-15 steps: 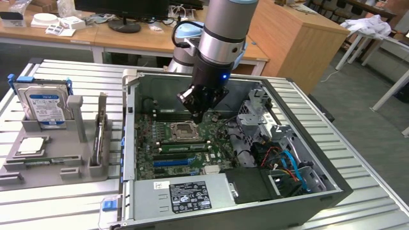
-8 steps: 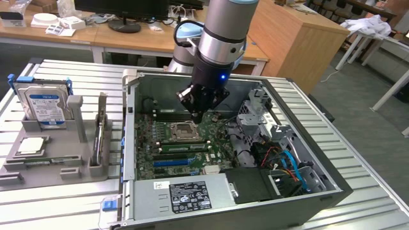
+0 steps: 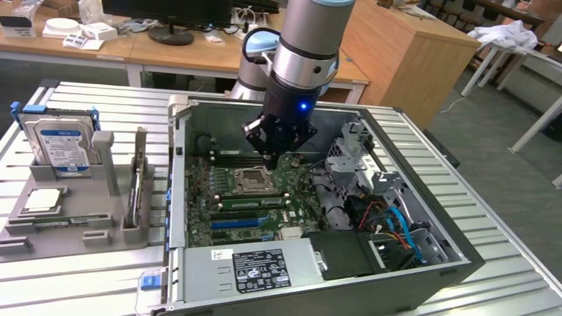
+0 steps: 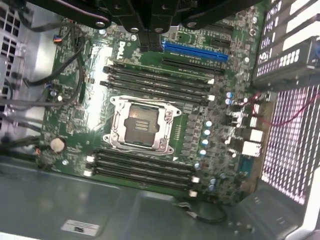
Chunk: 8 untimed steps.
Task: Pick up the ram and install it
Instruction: 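Press down the ram until it locks into place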
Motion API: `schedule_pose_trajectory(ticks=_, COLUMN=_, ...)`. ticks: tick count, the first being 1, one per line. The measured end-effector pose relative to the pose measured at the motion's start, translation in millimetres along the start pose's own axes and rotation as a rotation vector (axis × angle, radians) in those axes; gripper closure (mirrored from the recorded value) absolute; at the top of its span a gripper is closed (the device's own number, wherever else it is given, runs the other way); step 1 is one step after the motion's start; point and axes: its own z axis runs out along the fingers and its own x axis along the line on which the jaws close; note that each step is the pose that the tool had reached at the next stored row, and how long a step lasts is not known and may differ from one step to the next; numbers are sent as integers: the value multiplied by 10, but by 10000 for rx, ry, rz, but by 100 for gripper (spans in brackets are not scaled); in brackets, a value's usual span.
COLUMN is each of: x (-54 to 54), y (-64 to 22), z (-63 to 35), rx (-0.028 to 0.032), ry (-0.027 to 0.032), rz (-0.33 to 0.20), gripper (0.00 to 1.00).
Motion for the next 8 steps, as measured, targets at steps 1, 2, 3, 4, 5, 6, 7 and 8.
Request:
schedule_pose_trajectory(ticks=1, x=0, y=0, z=1, rx=-1, ry=-6, rz=152, gripper=89)
schedule_pose_trajectory(ticks=2, x=0, y=0, z=1, rx=-3, ry=-13, rz=305, gripper=89)
schedule_pose_trajectory(ticks=3, x=0, y=0, z=2, rx=-5, ry=-20, rz=460, gripper=89)
schedule_pose_trajectory(ticks=4, x=0, y=0, z=2, rx=-5, ry=-26, rz=616, gripper=89)
schedule_pose_trajectory(ticks=5, x=0, y=0, z=1, rx=-6, ry=-33, rz=768, gripper=89)
schedule_pose_trajectory(ticks=6, x=0, y=0, z=1, rx=-6, ry=-38, rz=927, gripper=89)
schedule_pose_trajectory(ticks=7, x=0, y=0, z=1, rx=-7, ry=-42, rz=1048, gripper=89)
schedule_pose_trajectory(ticks=8, x=0, y=0, z=1, rx=-8, ry=-45, rz=1122, gripper=89)
